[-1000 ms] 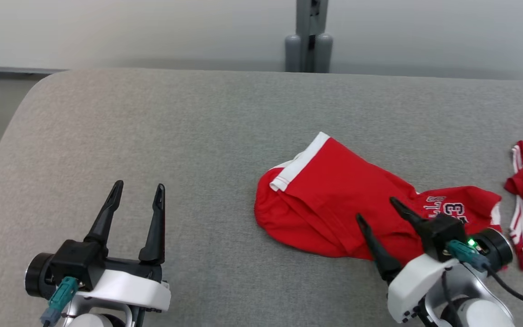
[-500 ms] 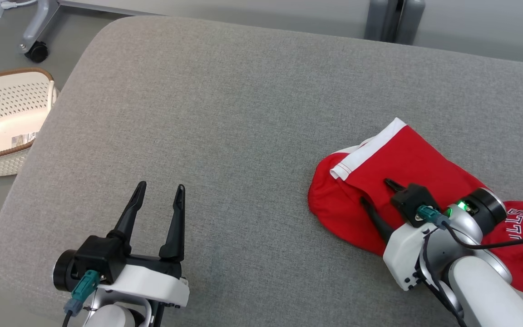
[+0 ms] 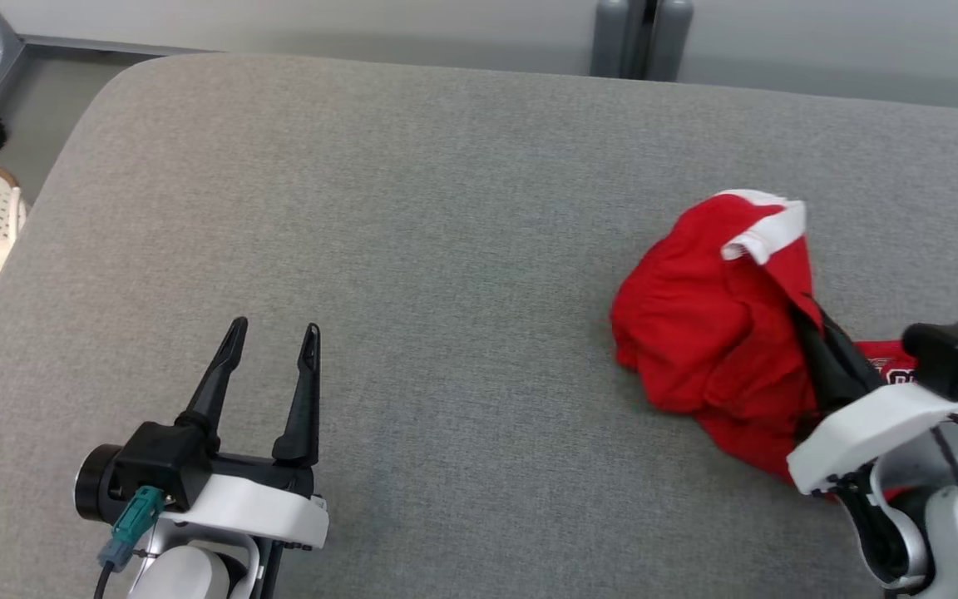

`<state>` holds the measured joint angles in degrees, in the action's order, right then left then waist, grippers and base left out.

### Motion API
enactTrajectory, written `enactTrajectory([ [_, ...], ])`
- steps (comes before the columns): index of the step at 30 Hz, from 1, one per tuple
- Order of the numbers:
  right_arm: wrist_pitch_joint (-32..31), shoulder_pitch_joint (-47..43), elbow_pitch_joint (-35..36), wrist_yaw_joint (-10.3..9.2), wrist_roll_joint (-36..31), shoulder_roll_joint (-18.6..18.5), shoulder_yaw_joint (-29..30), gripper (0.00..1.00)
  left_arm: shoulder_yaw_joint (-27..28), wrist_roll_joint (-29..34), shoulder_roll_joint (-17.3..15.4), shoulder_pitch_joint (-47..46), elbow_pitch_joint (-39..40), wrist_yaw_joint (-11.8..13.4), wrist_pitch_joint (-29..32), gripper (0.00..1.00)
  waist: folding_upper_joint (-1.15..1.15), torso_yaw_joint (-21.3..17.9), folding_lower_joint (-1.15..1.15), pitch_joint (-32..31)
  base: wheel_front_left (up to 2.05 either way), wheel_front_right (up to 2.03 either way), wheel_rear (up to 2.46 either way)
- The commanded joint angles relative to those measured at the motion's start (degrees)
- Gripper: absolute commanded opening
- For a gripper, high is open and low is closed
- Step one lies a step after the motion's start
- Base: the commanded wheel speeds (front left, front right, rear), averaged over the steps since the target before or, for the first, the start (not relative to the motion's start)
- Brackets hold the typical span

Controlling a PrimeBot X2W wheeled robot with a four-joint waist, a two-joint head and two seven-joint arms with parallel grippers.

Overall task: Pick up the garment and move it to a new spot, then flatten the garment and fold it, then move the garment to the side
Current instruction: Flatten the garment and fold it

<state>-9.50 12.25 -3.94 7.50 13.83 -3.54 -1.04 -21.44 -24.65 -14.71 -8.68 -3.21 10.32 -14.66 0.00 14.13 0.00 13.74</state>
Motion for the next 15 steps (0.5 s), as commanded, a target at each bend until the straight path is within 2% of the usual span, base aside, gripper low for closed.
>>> enactTrajectory([
  [1, 0.1, -0.95, 0.76, -0.01, 1.45, 0.03, 1.12, 0.0, 0.19, 0.37, -0.44, -0.66, 0.16, 0.05, -0.04, 1.0, 0.0, -1.51, 0.0, -0.05, 0.0, 0.0, 0.0],
  [6, 0.79, -4.79, 1.32, 0.01, 5.14, 0.49, 6.05, 0.0, 0.07, 0.55, -1.23, -1.32, 0.7, -0.14, 0.36, 1.0, 0.0, -4.2, 0.0, 0.31, 0.0, 0.0, 0.0],
  [12, 5.67, -9.04, -4.65, 0.01, 12.86, 0.55, 7.3, 0.0, 0.06, 0.46, -1.91, -1.3, 1.24, 0.07, 0.99, 1.0, 0.0, -5.99, 0.0, 0.59, 0.0, 0.0, 0.0],
  [13, 6.81, -9.38, -6.28, 0.01, 14.16, 0.54, 7.13, 0.07, 0.06, 0.37, -1.99, -1.2, 1.24, 0.11, 1.1, 1.0, 0.0, -6.29, 0.0, 0.5, 0.0, 0.0, 0.0],
  [14, 7.96, -9.59, -7.85, 0.01, 15.34, 0.49, 6.91, 0.27, 0.05, 0.32, -2.06, -1.09, 1.36, 0.2, 1.24, 1.0, 0.0, -6.52, 0.0, 0.52, 0.0, 0.0, 0.0],
  [15, 8.86, -9.76, -9.35, 0.01, 15.89, 0.48, 6.46, 0.89, 0.04, 0.31, -2.15, -1.07, 1.46, 0.21, 1.24, 1.0, 0.0, -6.74, 0.0, 0.58, 0.0, 0.0, 0.0],
])
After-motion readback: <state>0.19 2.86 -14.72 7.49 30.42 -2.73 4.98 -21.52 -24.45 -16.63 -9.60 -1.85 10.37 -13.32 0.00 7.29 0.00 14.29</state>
